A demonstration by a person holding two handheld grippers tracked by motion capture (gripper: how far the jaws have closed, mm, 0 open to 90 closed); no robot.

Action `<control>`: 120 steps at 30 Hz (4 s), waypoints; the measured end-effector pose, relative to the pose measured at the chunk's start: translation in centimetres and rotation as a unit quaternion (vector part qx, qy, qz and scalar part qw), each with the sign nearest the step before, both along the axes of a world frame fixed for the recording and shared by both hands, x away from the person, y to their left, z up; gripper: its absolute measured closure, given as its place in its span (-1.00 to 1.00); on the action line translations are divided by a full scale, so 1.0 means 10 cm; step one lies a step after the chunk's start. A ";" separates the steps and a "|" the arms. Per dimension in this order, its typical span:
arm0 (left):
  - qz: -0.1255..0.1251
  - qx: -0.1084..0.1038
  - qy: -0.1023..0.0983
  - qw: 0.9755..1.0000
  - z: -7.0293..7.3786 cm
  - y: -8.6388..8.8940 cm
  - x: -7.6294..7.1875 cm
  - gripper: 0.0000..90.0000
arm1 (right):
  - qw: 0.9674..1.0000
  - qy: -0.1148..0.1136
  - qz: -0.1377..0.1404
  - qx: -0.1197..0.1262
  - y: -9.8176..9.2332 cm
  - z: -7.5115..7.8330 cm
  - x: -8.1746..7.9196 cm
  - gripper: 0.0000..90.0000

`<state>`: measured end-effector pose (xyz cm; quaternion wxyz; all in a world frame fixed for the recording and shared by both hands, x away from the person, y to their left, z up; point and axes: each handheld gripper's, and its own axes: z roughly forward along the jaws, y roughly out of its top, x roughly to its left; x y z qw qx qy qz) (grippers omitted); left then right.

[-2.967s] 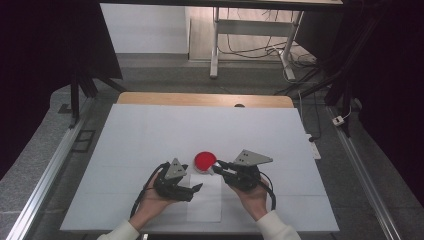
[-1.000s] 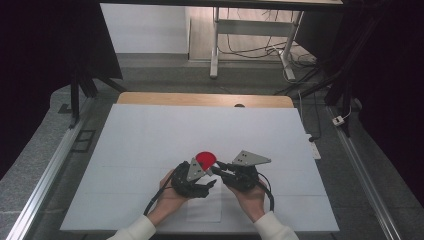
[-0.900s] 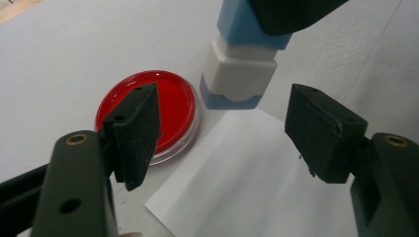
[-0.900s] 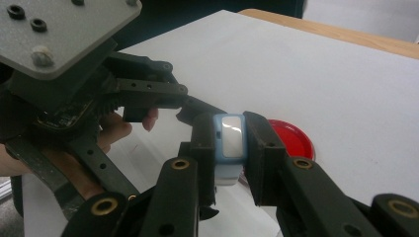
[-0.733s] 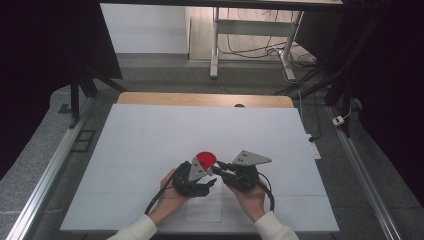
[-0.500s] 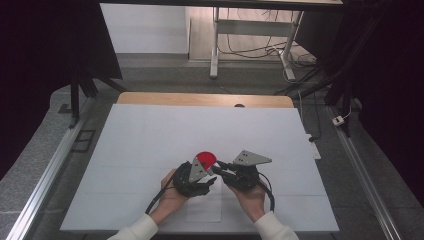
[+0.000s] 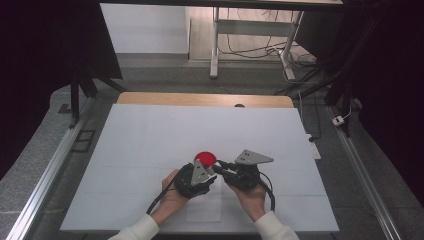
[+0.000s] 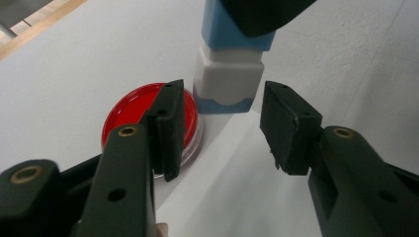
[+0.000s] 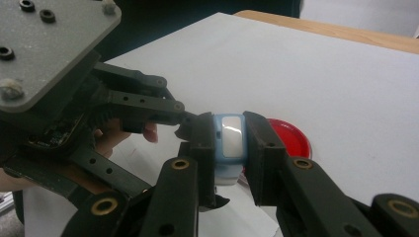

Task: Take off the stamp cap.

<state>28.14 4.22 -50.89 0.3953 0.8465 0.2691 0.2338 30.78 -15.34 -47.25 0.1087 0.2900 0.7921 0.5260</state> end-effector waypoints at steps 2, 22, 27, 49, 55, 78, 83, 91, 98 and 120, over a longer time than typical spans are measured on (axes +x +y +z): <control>-0.001 0.002 -0.002 1.000 0.00 0.00 0.00 0.21 | 1.000 0.001 -0.001 0.002 0.00 0.00 0.00 0.66; 0.000 0.023 -0.025 0.999 0.00 0.00 -0.03 0.42 | 1.000 0.008 -0.005 0.015 -0.01 0.00 0.00 0.66; 0.001 0.026 -0.029 0.999 0.00 -0.01 -0.03 0.42 | 1.000 0.010 -0.006 0.019 -0.02 0.00 0.00 0.66; -0.002 0.042 -0.031 0.999 -0.04 0.00 -0.04 0.47 | 1.000 0.009 -0.012 0.013 0.02 -0.03 -0.02 0.66; -0.001 0.034 -0.027 0.999 -0.04 0.01 -0.03 0.47 | 1.000 0.005 -0.015 0.011 0.03 -0.04 -0.03 0.66; -0.010 0.059 -0.031 0.998 -0.08 0.00 -0.03 0.47 | 1.000 0.014 -0.012 -0.005 0.05 -0.07 -0.01 0.66; -0.011 0.038 -0.022 0.999 -0.07 0.02 -0.02 0.47 | 1.000 0.012 -0.014 0.003 0.03 -0.06 -0.02 0.66; -0.009 0.009 -0.002 1.000 -0.07 0.05 0.00 0.47 | 1.000 0.011 -0.015 0.007 0.02 -0.04 -0.03 0.66; -0.014 0.030 -0.011 0.999 -0.07 0.04 -0.01 0.47 | 1.000 0.015 -0.013 0.002 0.03 -0.04 -0.02 0.66; -0.025 0.113 -0.050 0.992 -0.11 -0.01 -0.03 0.47 | 0.999 0.028 -0.015 0.012 0.01 -0.07 0.00 0.67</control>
